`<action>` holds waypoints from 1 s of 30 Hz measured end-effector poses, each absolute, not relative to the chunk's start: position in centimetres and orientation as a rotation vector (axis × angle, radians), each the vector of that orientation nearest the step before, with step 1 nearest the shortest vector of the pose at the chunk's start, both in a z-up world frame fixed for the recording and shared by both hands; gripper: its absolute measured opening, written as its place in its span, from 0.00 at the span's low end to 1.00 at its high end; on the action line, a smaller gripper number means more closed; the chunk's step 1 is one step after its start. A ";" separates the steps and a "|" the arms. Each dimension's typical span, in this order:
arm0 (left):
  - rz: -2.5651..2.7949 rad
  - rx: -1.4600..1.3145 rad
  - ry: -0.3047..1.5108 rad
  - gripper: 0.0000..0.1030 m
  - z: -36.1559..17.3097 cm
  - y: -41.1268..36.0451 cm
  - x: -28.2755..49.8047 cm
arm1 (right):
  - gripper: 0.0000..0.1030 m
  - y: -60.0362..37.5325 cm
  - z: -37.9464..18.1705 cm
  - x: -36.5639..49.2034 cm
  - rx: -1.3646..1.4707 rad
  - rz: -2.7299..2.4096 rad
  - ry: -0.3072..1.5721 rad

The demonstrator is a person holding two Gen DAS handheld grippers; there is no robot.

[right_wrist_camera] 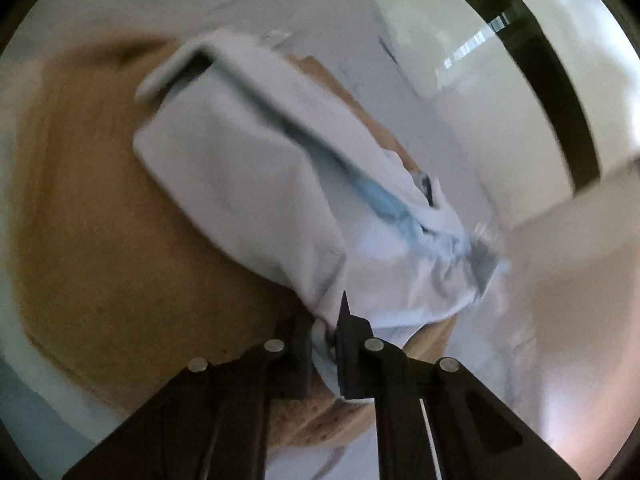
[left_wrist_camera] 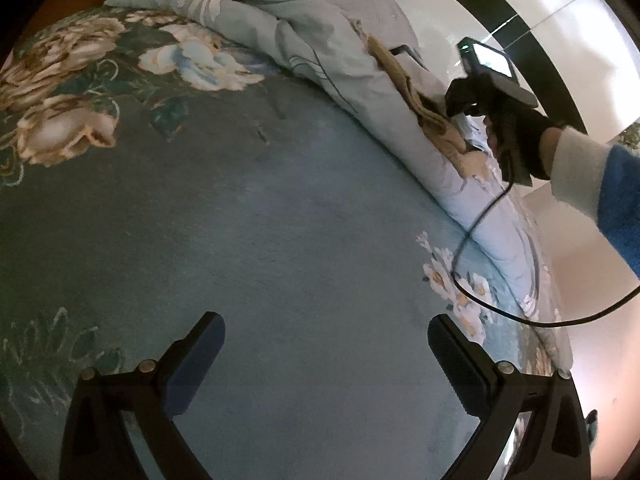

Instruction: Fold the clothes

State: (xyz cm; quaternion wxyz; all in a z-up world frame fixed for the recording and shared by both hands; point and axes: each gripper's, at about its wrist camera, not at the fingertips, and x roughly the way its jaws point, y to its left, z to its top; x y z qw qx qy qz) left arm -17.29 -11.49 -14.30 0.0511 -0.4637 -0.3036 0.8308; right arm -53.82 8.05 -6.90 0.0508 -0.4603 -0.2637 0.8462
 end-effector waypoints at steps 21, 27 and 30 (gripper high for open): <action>2.624 -1.271 -0.871 1.00 -4.4 -13.3 -11.6 | 0.06 15.4 9.1 -30.9 -1.514 2.876 -0.396; 2.617 -1.285 -0.894 1.00 -2.7 -14.1 -9.2 | 0.06 15.4 3.8 -17.1 -1.840 2.873 -0.244; 2.594 -1.326 -0.913 1.00 -2.4 -14.6 -7.9 | 0.06 14.0 0.8 -11.3 -1.970 2.884 -0.129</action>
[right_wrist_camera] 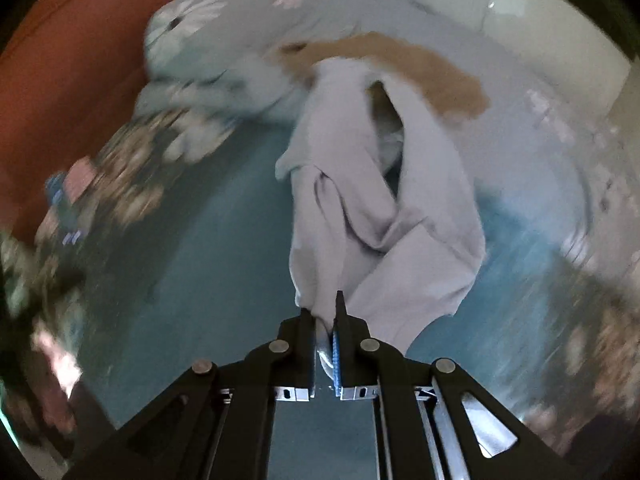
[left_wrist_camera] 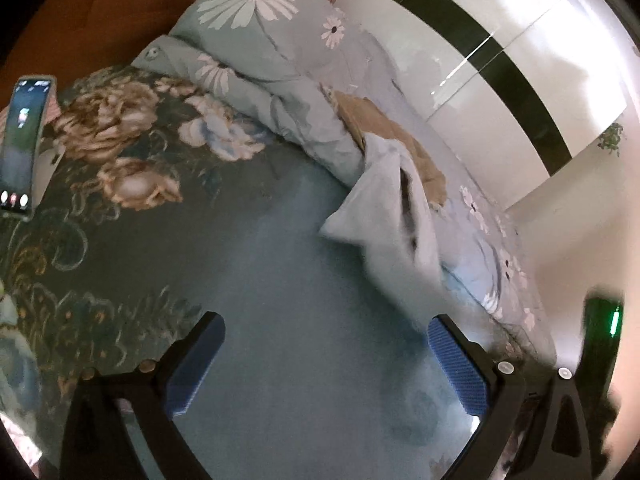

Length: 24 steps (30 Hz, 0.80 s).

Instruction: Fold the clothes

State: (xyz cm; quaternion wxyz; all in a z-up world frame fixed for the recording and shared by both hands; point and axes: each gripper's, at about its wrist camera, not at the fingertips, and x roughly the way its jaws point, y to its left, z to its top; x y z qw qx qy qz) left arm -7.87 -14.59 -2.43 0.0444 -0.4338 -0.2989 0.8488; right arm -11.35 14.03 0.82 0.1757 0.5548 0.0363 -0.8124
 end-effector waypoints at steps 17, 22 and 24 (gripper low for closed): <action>2.486 -1.525 -0.938 1.00 -2.6 -12.0 -2.2 | 0.18 10.8 -5.5 2.7 1.518 -2.191 -0.206; 2.319 -1.654 -1.027 1.00 -6.5 -9.6 -1.9 | 0.39 16.6 -4.9 4.5 1.467 -2.280 -0.360; 2.272 -1.703 -1.056 1.00 -7.9 -8.8 -1.5 | 0.41 19.5 -5.6 4.7 1.501 -2.333 -0.447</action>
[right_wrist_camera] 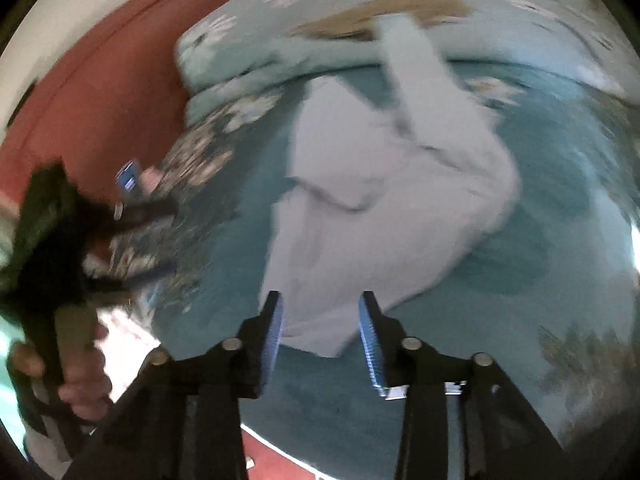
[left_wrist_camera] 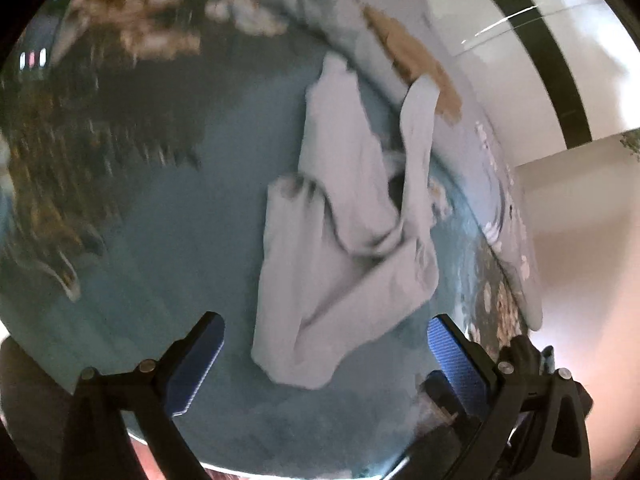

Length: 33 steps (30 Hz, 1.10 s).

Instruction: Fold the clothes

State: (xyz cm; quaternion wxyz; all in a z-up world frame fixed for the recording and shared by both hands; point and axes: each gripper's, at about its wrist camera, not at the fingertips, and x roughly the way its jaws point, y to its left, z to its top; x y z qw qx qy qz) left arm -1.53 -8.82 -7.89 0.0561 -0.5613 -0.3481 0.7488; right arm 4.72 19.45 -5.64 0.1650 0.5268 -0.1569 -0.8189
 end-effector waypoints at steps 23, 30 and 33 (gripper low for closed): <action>2.368 -1.897 -1.047 1.00 -13.9 -4.2 1.9 | 0.59 33.0 -13.4 -6.0 1.599 -2.327 -1.158; 2.421 -1.947 -0.977 0.99 -14.9 -4.1 1.0 | 0.59 33.3 -15.2 -9.8 1.604 -2.293 -1.141; 2.406 -1.969 -0.972 0.99 -15.5 -4.0 0.3 | 0.59 33.5 -15.9 -10.8 1.589 -2.276 -1.164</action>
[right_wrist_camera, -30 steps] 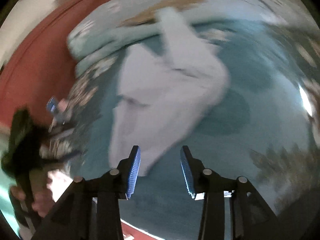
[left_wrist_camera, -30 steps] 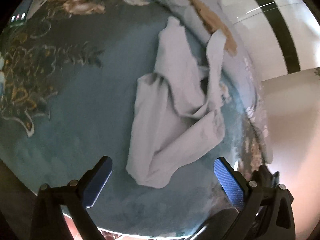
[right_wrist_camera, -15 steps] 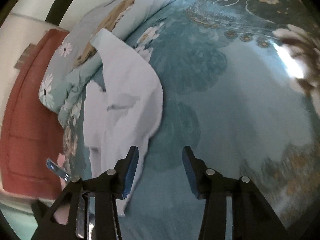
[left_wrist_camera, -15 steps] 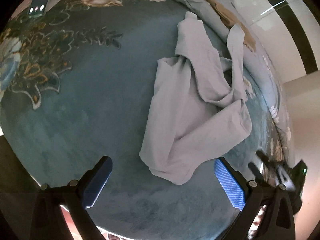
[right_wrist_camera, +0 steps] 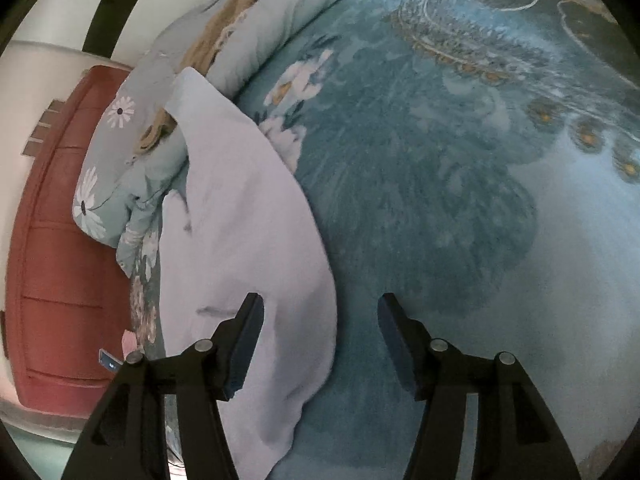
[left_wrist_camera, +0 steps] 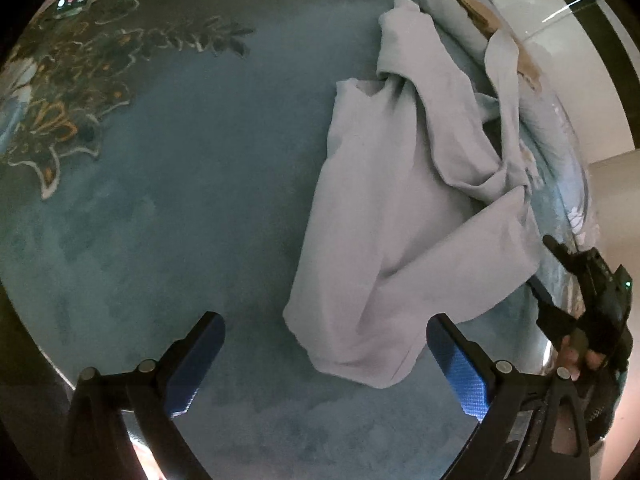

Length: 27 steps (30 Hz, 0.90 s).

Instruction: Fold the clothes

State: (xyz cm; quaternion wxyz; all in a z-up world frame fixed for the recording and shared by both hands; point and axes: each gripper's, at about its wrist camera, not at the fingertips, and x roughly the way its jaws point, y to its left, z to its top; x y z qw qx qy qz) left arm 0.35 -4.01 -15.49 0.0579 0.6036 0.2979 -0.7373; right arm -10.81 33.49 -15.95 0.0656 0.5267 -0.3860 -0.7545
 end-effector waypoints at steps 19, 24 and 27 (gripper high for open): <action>-2.223 1.808 1.138 0.14 -15.1 -6.0 -0.1 | 0.09 32.0 -17.2 -11.4 1.492 -2.036 -1.409; -2.358 1.697 1.166 0.12 -12.1 -7.9 -0.1 | 0.05 32.2 -13.3 -10.5 1.359 -2.033 -1.412; -2.478 1.595 1.168 0.11 -9.0 -8.8 -0.6 | 0.05 32.8 -9.2 -10.1 1.233 -2.058 -1.386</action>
